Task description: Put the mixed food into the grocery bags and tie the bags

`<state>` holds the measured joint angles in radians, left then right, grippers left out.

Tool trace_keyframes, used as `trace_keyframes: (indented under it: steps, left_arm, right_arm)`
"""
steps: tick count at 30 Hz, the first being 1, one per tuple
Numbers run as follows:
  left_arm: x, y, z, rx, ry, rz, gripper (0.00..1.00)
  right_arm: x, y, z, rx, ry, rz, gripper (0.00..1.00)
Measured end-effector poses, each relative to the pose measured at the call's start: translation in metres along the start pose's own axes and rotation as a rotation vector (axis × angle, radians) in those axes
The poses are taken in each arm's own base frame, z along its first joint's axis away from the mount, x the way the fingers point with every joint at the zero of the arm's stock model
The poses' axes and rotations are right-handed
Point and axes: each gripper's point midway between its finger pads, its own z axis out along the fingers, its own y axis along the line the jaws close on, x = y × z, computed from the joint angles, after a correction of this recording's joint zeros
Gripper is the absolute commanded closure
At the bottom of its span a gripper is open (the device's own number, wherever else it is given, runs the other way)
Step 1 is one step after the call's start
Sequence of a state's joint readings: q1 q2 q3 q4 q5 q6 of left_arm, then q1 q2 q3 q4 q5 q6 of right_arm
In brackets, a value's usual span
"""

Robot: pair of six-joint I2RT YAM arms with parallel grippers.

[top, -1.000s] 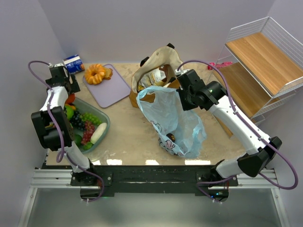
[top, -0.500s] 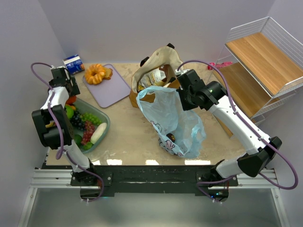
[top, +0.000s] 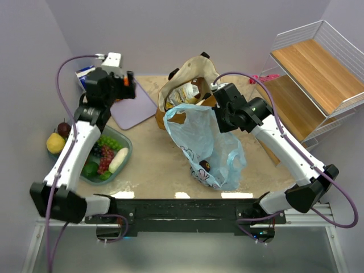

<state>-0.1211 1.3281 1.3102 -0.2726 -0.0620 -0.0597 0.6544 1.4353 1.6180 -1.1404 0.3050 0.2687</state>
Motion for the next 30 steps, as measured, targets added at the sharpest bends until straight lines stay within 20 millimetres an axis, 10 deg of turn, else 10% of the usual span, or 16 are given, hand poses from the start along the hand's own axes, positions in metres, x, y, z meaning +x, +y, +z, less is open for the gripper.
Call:
trace_keyframes:
  steps: [5, 8, 11, 15, 20, 30]
  left_arm:
    - [-0.079, -0.132, -0.127, 0.512, -0.339, -0.036, 0.52]
    - [-0.095, -0.186, -0.204, 0.781, -0.458, -0.08, 0.52]
    - [-0.088, -0.239, -0.241, 0.977, -0.444, -0.095, 0.52]
    - [-0.033, -0.309, -0.23, 1.094, -0.26, -0.047, 0.45]
    - [0.051, -0.343, -0.194, 1.076, -0.01, 0.039, 0.05]
    - [0.058, -0.339, -0.181, 1.022, 0.001, 0.101, 0.0]
  right_arm:
    - [0.0, 0.0, 0.0, 0.0, -0.001, 0.0, 1.0]
    - [-0.001, 0.0, 0.0, -0.001, -0.002, 0.0, 1.0]
    - [-0.001, 0.0, 0.0, -0.001, -0.003, -0.001, 1.0]
    - [-0.001, 0.0, 0.0, -0.001, -0.002, -0.001, 1.0]
    - [-0.001, 0.0, 0.0, 0.0, -0.003, -0.002, 1.0]
    - [-0.001, 0.0, -0.001, -0.001, -0.005, -0.002, 1.0]
